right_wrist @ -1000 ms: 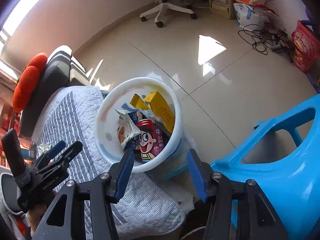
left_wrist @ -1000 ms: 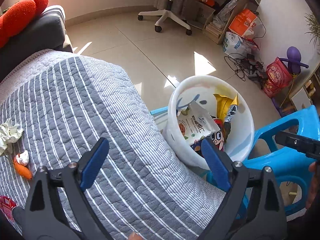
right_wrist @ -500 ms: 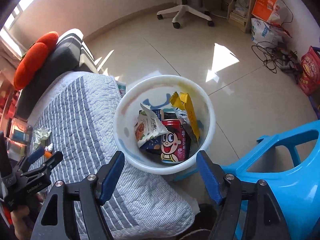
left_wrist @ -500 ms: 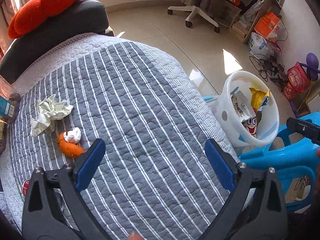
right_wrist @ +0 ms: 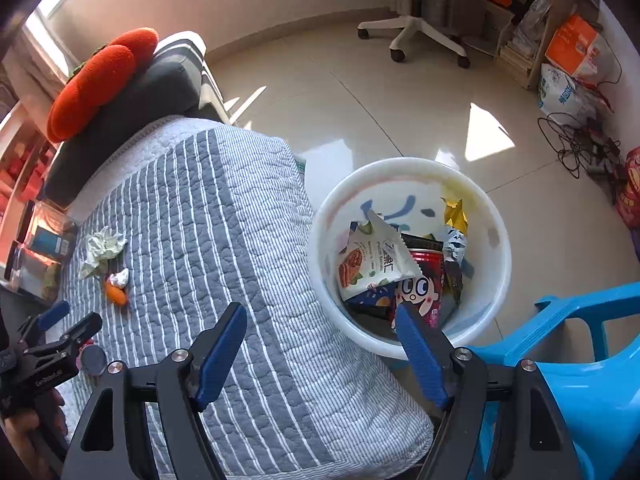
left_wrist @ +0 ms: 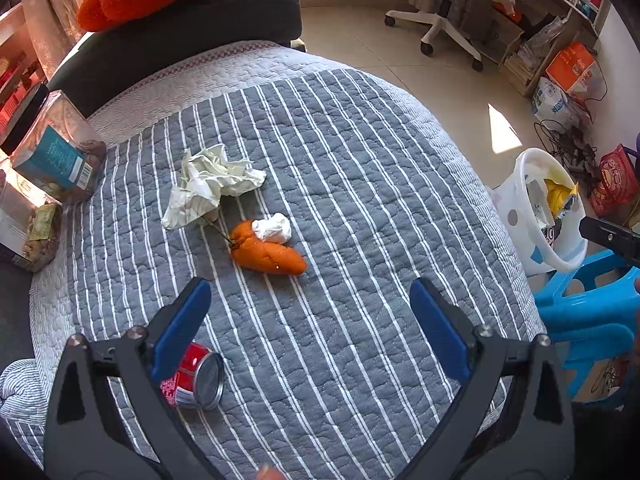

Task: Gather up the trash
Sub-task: 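Return the left tool to the bed and grasp the crushed red can, then hold the crushed can in the left tool while the right tool grasps the crumpled paper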

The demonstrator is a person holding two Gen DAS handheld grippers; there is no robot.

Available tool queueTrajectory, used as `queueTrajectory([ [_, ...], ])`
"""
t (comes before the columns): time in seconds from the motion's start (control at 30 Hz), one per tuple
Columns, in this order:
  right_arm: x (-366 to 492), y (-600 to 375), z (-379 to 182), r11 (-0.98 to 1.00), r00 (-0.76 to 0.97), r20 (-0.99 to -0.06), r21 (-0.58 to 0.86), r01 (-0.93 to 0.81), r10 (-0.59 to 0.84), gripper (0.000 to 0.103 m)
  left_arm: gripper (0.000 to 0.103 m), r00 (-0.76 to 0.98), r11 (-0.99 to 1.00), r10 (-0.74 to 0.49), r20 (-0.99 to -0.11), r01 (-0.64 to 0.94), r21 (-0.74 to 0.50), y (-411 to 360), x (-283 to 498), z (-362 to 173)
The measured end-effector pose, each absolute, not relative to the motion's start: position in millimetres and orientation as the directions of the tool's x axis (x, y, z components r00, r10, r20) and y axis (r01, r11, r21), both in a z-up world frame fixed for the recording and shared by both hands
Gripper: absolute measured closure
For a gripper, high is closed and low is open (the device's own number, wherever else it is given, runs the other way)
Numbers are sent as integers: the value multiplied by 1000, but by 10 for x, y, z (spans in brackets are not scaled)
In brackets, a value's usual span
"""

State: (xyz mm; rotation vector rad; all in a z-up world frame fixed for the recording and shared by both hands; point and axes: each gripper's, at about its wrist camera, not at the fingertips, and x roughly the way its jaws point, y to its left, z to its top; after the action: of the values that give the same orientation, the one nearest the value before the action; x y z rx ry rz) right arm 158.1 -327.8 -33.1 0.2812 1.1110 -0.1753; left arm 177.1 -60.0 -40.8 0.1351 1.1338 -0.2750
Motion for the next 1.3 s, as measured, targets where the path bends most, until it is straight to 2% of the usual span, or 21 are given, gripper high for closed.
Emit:
queueTrajectory([
  [0.47,1888,-2556,-429,980,412,-911,99,171,21,24,4,318,977,-78,-945,213,-9,379,1717,-572],
  [0.67,1983,-2331,-498,985,399,-917,91,144,26,24,4,199,970,-66,-978,245,-15,490,1678,-843],
  [1.03,2157,-1972,-633,989,374,-926,95,111,47,23,4,150,968,-51,-987,250,-12,557,1789,-1046],
  [1.13,2207,-1858,-670,991,368,-929,94,99,51,23,21,149,966,-85,-985,255,-45,560,1821,-1092],
  [1.3,2307,-1646,-735,993,357,-932,96,74,63,23,21,198,969,-108,-974,238,-59,590,1861,-1021],
])
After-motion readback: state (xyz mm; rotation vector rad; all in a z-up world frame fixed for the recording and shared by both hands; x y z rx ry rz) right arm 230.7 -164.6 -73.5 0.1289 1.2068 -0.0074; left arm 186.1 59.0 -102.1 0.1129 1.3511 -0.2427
